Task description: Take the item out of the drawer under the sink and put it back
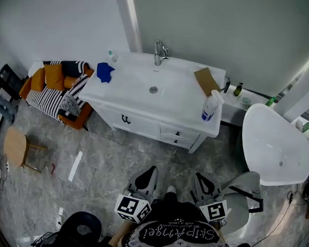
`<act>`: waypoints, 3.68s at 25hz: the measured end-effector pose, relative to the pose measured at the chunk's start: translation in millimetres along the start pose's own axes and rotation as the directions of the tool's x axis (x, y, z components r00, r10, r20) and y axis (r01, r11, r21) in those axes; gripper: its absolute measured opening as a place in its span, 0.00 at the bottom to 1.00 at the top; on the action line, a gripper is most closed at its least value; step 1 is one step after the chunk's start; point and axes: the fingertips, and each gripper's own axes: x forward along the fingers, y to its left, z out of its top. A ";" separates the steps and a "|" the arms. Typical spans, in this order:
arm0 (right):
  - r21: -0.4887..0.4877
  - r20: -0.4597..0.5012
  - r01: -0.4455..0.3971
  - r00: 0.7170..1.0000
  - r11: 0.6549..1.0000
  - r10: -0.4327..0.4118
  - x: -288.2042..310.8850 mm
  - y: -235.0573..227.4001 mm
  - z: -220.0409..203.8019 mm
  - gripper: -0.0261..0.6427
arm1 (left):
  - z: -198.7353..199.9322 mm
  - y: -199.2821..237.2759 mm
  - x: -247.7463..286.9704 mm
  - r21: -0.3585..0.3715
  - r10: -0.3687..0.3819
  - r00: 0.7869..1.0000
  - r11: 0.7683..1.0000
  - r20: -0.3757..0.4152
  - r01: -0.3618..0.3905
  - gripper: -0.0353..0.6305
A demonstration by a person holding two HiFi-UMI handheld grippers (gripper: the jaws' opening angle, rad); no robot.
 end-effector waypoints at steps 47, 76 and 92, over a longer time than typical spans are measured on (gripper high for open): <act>0.020 -0.126 0.134 0.983 0.991 -0.130 157.7 -41.2 26.5 0.07 | 72.5 129.3 121.1 -0.057 -0.118 0.993 0.991 -0.008 0.117 0.06; 0.077 -0.161 0.151 0.977 0.985 -0.137 187.0 -32.7 0.8 0.07 | 58.5 171.1 120.2 -0.076 -0.085 0.994 0.994 -0.069 0.080 0.06; 0.021 -0.127 0.081 0.989 0.997 -0.077 192.1 -74.5 14.5 0.07 | 65.6 152.1 153.6 -0.083 -0.048 0.998 0.996 -0.040 0.044 0.06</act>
